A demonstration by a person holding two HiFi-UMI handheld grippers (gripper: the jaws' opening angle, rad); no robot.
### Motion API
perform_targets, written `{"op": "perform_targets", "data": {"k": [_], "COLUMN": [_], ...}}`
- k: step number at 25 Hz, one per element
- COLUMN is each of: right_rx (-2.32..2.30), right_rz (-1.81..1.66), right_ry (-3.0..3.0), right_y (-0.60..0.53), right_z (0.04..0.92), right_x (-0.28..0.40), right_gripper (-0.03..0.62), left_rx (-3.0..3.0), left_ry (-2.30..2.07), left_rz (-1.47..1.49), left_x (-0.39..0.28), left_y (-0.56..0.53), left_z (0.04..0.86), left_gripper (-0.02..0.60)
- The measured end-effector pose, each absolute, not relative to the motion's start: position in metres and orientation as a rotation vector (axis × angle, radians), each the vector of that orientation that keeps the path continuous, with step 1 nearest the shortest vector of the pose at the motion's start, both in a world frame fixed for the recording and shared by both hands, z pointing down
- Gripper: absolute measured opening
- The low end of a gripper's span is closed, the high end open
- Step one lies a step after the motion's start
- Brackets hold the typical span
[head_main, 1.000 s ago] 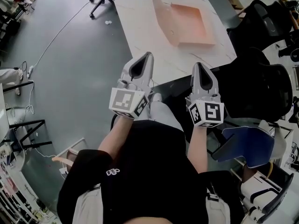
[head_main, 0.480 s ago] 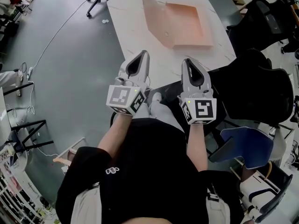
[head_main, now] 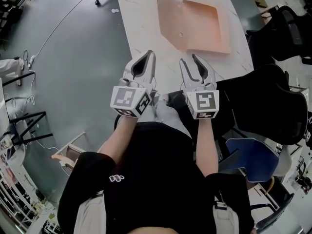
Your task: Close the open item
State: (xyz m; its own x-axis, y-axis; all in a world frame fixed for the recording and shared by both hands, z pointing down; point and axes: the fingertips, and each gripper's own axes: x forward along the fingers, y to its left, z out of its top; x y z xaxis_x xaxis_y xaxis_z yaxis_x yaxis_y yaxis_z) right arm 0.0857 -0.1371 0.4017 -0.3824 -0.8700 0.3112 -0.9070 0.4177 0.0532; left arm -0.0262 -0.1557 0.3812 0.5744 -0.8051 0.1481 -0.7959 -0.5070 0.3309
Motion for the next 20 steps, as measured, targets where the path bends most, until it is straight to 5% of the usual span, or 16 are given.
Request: {"op": "perform_targets", "data": {"k": [20], "right_rx": [1.304], "right_rz": [0.178], "right_ry": [-2.259], "right_y": [-0.210], "right_z": [0.505], "right_x": [0.047], "right_gripper": [0.135], "left_rx": [2.313], "left_ry": [-1.371], "left_rz": [0.101], "left_x": [-0.044], "left_y": [-0.192], "left_z": [0.439], "left_gripper": [-0.003]}}
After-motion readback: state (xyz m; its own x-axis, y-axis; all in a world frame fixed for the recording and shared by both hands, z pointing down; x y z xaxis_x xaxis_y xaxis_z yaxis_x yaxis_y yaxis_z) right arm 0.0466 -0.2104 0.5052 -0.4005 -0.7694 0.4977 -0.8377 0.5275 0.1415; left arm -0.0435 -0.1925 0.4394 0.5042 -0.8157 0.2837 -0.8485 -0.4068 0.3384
